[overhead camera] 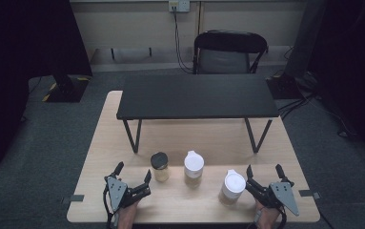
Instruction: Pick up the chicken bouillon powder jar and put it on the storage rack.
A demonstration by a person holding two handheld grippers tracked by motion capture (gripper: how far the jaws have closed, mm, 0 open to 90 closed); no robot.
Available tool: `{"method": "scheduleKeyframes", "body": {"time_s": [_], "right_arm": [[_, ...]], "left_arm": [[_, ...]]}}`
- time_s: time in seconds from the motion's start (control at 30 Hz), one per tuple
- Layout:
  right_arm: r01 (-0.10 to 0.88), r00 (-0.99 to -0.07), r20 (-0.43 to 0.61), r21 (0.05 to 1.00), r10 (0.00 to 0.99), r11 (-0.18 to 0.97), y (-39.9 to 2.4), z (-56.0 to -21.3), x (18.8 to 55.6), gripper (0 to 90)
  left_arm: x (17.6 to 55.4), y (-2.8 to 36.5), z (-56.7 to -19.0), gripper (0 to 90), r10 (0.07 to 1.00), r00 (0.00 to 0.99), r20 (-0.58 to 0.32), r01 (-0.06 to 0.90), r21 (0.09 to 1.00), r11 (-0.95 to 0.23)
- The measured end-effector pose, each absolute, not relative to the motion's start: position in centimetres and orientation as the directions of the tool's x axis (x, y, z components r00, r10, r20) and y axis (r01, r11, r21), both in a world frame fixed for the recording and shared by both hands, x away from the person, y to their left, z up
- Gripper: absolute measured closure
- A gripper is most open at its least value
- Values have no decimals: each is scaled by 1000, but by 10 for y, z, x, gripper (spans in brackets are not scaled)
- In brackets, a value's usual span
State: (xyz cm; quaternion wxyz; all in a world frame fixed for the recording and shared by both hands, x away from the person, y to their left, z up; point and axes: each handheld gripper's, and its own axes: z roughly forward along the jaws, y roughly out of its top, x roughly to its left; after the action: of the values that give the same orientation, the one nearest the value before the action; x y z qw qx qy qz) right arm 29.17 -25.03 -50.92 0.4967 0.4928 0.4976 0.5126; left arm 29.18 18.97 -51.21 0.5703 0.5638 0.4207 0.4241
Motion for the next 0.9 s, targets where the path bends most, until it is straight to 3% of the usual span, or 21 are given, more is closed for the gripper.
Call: {"method": "scheduleKeyframes", "body": {"time_s": [0.9], "right_arm": [[-4,-19,-3,1000,1000,3,-249,-510,292,14]], "left_arm": [[294,194,-507,0,952,305,-29,9,1000,28]]}}
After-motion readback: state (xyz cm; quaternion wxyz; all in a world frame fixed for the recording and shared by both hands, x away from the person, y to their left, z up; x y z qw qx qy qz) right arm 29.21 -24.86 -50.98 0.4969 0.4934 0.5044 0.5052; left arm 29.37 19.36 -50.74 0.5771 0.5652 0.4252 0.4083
